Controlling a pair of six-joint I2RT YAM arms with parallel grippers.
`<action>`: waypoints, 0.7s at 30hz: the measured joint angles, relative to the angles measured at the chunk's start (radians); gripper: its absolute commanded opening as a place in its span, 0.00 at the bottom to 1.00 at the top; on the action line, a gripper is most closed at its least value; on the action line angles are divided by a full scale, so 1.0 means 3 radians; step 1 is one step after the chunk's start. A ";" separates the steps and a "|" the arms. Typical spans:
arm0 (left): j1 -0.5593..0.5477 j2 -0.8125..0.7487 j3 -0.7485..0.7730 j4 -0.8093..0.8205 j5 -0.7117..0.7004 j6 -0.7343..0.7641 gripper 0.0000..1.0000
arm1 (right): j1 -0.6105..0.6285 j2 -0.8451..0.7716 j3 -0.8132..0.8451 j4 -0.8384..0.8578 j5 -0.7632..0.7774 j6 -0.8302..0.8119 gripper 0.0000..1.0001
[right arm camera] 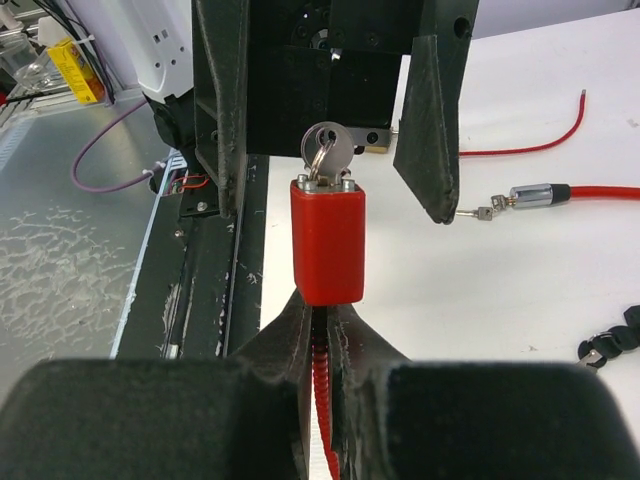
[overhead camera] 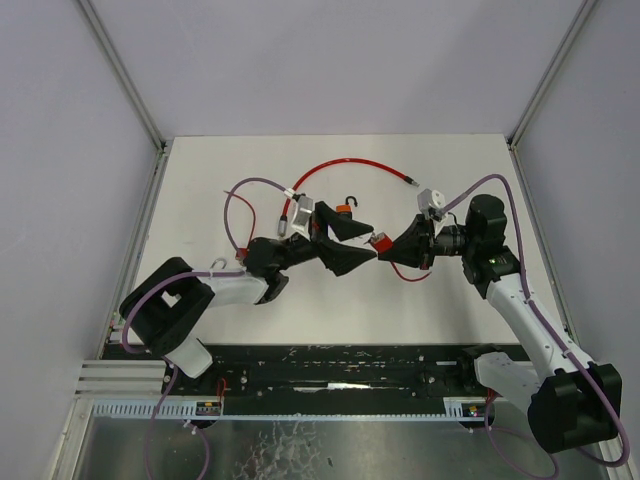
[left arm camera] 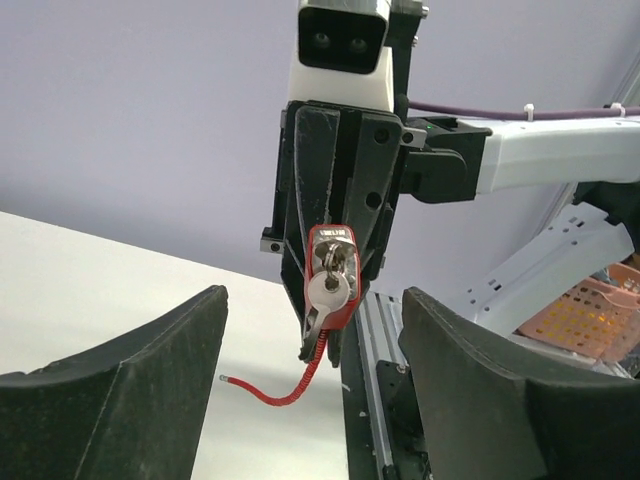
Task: Lock with the key
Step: Adjust the lock.
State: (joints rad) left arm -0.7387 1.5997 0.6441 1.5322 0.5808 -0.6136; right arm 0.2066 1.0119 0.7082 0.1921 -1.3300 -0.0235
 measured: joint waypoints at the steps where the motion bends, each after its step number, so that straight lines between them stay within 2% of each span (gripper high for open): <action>1: -0.0005 0.0000 0.0003 0.0001 -0.0029 -0.0013 0.68 | 0.0000 0.0000 0.0000 0.0020 0.0000 0.0020 0.00; 3: -0.0028 0.0010 0.0018 0.0004 -0.0089 -0.0032 0.66 | 0.0000 0.0000 0.0000 0.0051 0.0000 0.0051 0.00; 13: -0.0223 0.0136 0.0150 0.0004 -0.0249 -0.0036 0.45 | 0.0000 0.0003 0.0000 0.0155 -0.0001 0.0120 0.00; 21: -0.0249 0.0144 0.0160 0.0005 -0.0287 -0.0019 0.38 | 0.0000 0.0019 0.0000 0.0179 -0.0003 0.0137 0.00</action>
State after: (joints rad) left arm -0.8135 1.6428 0.6922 1.5337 0.4946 -0.6193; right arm 0.2066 1.0176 0.7082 0.2459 -1.3308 0.0177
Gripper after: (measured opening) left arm 0.403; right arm 0.104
